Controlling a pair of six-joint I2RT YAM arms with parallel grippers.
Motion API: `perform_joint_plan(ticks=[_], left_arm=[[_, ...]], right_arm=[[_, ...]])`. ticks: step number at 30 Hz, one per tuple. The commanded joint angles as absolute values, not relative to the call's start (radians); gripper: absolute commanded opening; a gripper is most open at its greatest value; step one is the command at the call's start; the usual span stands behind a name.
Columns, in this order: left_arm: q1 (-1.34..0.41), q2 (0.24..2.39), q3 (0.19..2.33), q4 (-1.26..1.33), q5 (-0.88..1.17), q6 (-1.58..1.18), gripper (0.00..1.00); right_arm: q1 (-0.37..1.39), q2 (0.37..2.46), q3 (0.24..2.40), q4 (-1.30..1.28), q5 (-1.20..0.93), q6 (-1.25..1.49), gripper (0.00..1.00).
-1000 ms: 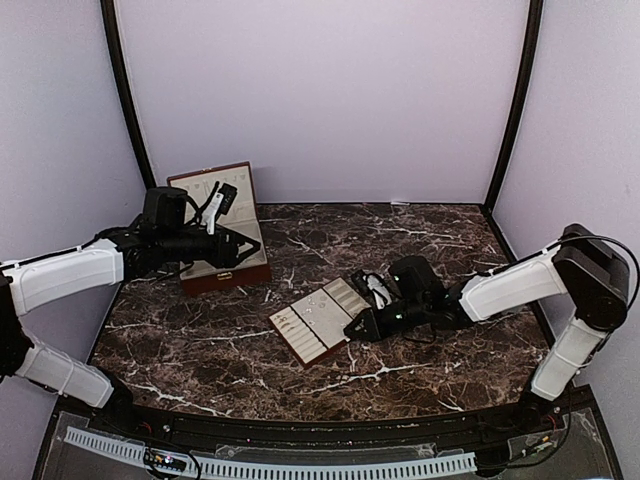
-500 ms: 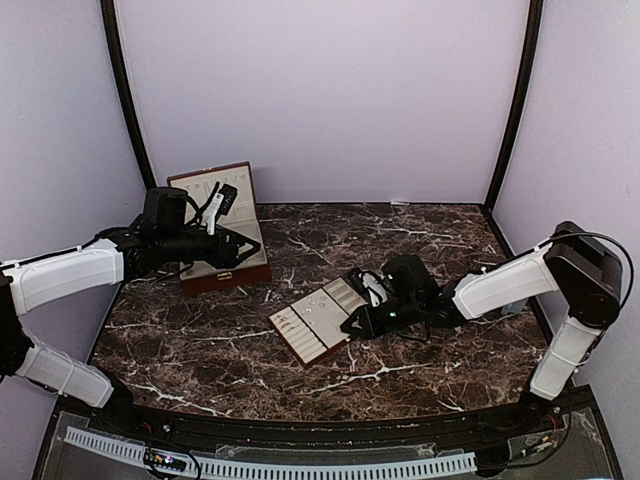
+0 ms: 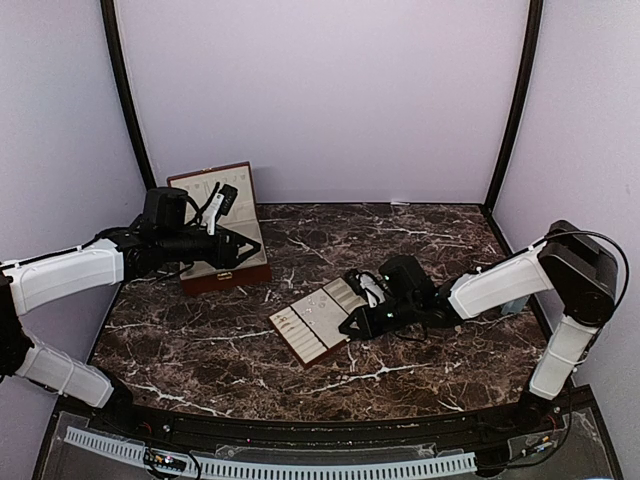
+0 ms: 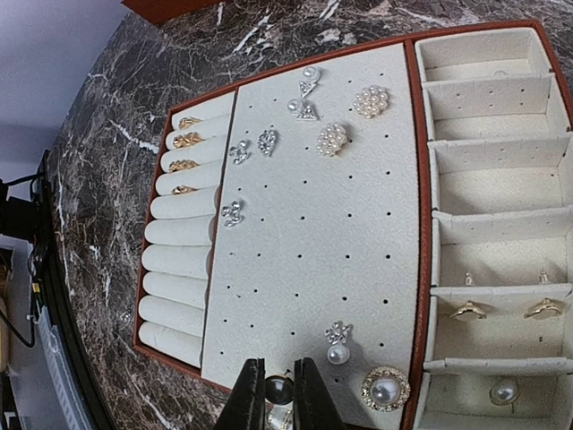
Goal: Organize the mixed jewelry
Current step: Insert the earring into the earring holder.
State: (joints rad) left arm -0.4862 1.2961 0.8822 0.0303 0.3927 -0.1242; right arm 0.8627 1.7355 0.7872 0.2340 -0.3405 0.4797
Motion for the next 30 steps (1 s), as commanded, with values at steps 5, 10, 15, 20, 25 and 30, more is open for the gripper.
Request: perform_joint_plan(ticks=[5, 10, 15, 20, 25, 30], left_arm=[[-0.484, 1.290, 0.884, 0.023, 0.408, -0.120, 0.55], [-0.485, 1.292, 0.884, 0.024, 0.407, -0.119, 0.55], [-0.483, 1.290, 0.883, 0.024, 0.407, -0.120, 0.55], [-0.483, 1.290, 0.884, 0.023, 0.406, -0.120, 0.55], [-0.484, 1.290, 0.884, 0.024, 0.405, -0.120, 0.55], [-0.485, 1.289, 0.884, 0.025, 0.405, -0.121, 0.55]], right_arm=[[0.874, 1.760, 0.813, 0.241, -0.333, 0.460, 0.09], [0.877, 1.767, 0.815, 0.226, -0.325, 0.456, 0.09], [0.881, 1.762, 0.820, 0.194, -0.308, 0.443, 0.09], [0.885, 1.749, 0.825, 0.161, -0.290, 0.428, 0.09], [0.887, 1.736, 0.840, 0.127, -0.275, 0.417, 0.08], [0.887, 1.727, 0.847, 0.109, -0.270, 0.411, 0.08]])
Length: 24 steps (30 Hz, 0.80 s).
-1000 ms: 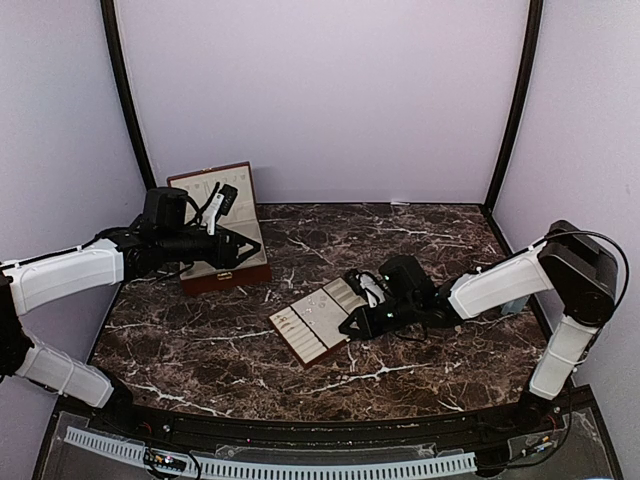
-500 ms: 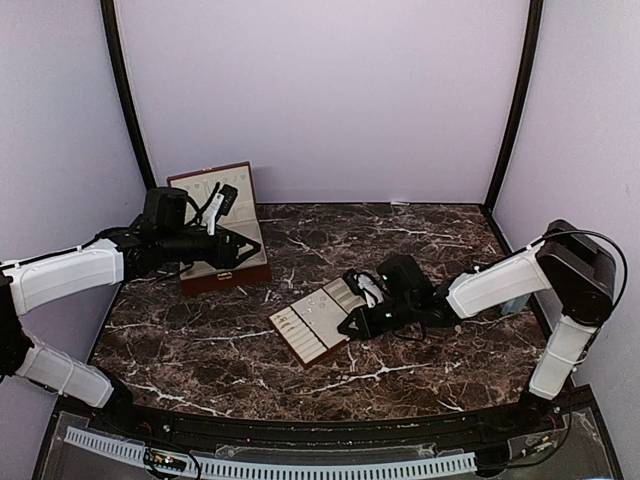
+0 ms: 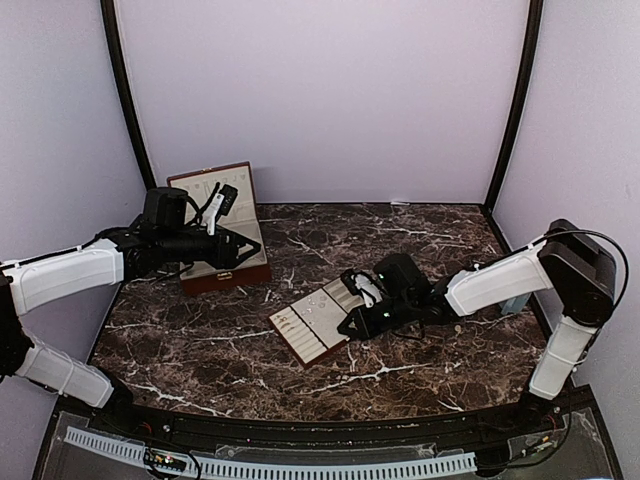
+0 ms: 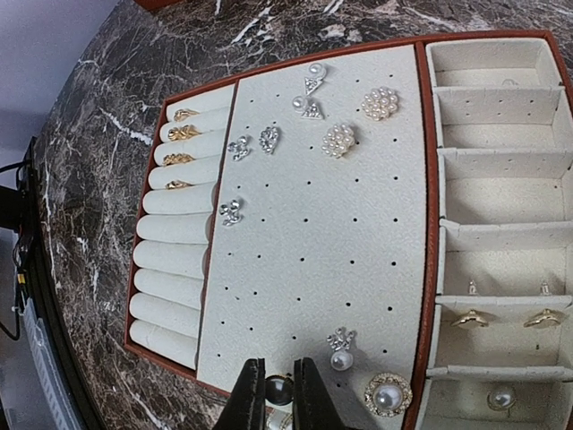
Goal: Organize the mixed jewelry
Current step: Insert the earring into the earring holder.
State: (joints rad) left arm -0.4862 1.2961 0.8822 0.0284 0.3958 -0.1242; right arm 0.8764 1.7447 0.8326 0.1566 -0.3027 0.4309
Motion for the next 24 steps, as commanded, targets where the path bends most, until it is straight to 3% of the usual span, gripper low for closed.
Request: perform_joint_plan(ticks=[1, 24], left_arm=[[-0.485, 1.290, 0.884, 0.025, 0.404, -0.121, 0.55], [-0.483, 1.284, 0.882, 0.023, 0.397, -0.123, 0.55]], right_arm=[[0.887, 1.725, 0.847, 0.108, -0.271, 0.411, 0.08], [0.928, 1.756, 0.884, 0.054, -0.186, 0.392, 0.10]])
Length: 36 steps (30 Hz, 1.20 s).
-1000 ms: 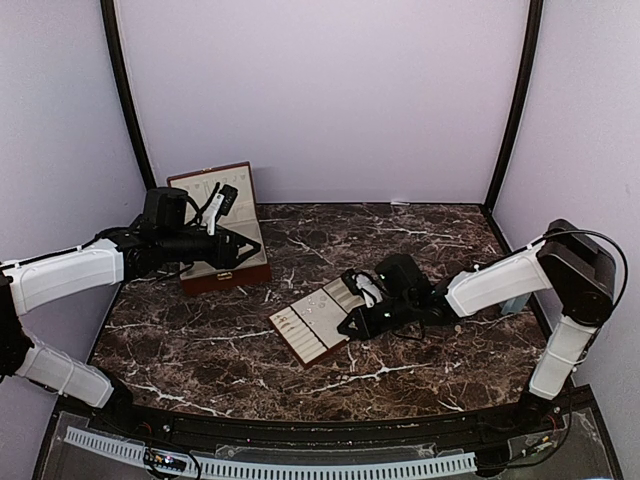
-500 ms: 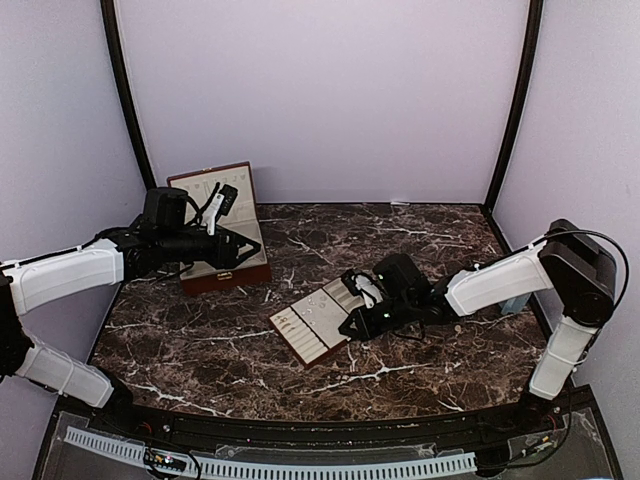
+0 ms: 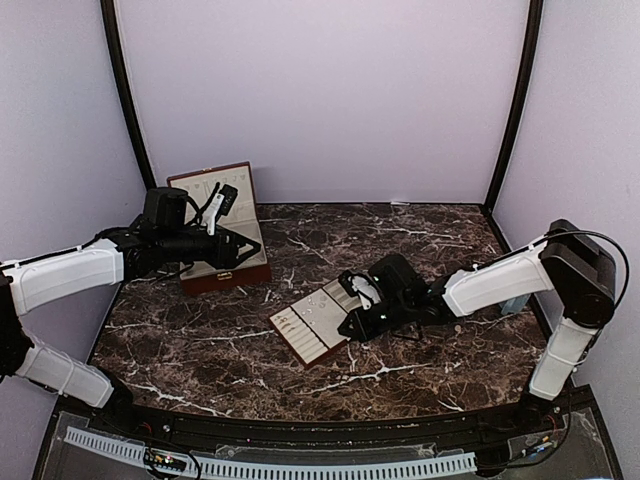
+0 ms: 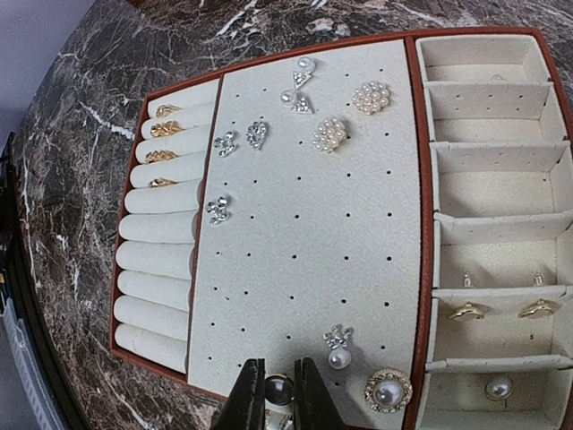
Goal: Organize the mixed jewelry
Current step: Insert the earring into the earring holder.
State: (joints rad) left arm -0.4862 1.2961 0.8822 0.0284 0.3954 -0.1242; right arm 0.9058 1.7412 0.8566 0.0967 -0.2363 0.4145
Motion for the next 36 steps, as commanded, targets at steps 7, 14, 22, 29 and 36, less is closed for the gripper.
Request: perform_joint_plan(ticks=[7, 14, 22, 29, 36], left_arm=[[-0.484, 1.273, 0.879, 0.023, 0.392, -0.124, 0.55], [-0.484, 1.260, 0.877, 0.023, 0.389, -0.124, 0.55], [-0.484, 1.244, 0.871, 0.022, 0.388, -0.127, 0.55], [-0.485, 1.234, 0.865, 0.025, 0.389, -0.129, 0.55], [-0.485, 1.224, 0.861, 0.026, 0.383, -0.129, 0.55]], right_arm=[[0.943, 1.760, 0.897, 0.033, -0.160, 0.390, 0.11], [0.943, 1.744, 0.913, 0.022, -0.150, 0.395, 0.14], [0.943, 1.723, 0.916, 0.027, -0.148, 0.409, 0.19], [0.943, 1.700, 0.920, 0.034, -0.151, 0.419, 0.22], [0.943, 1.665, 0.920, 0.039, -0.150, 0.431, 0.24]])
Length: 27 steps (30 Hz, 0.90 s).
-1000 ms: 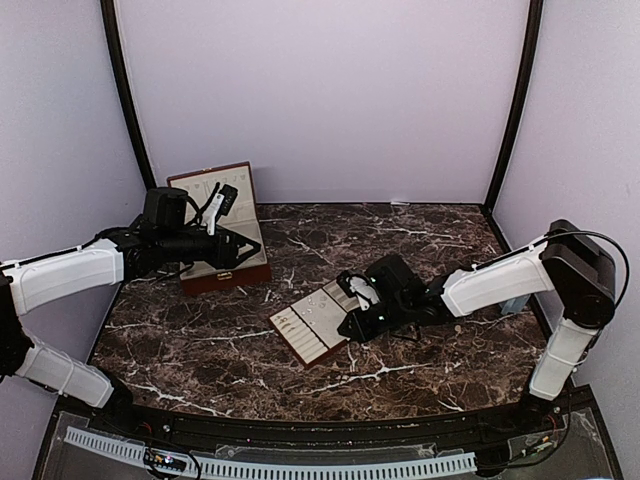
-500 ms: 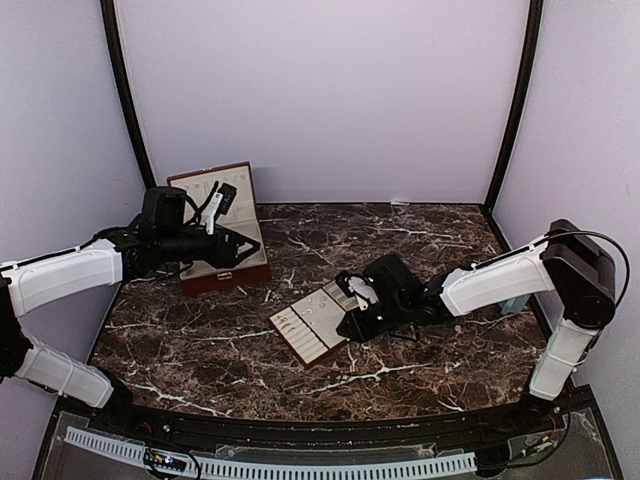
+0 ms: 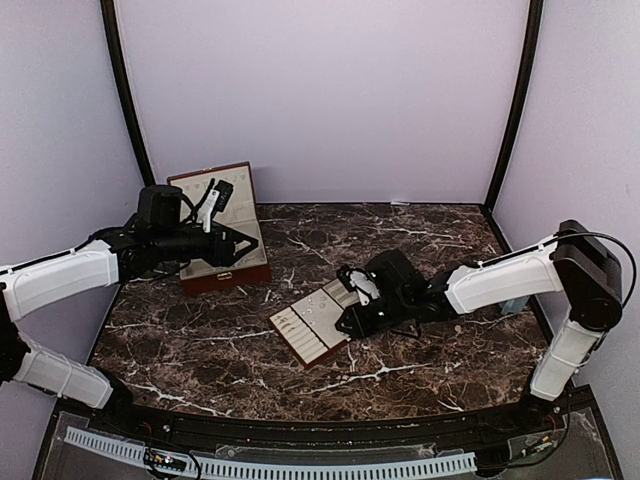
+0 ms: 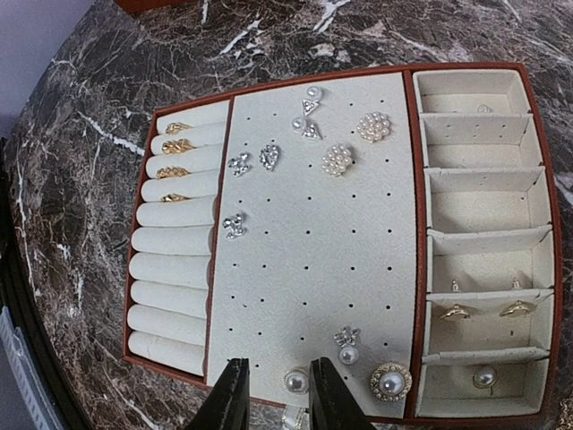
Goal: Organize the mixed jewelry
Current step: Insert the earring into the earring holder, then adjust the earring on the earring holder.
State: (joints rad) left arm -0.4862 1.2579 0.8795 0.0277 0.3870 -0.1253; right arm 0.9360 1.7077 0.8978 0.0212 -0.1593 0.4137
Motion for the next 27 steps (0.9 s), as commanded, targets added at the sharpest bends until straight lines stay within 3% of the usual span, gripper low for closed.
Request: perform_joint_plan(ticks=[1, 27], left_arm=[[-0.485, 1.222, 0.860, 0.026, 0.382, -0.128, 0.55], [-0.484, 1.210, 0.844, 0.037, 0.359, -0.128, 0.55]], right_arm=[[0.943, 1.660, 0.919, 0.042, -0.150, 0.432, 0.25], [0.942, 1.741, 0.901, 0.075, -0.184, 0.487, 0.09]])
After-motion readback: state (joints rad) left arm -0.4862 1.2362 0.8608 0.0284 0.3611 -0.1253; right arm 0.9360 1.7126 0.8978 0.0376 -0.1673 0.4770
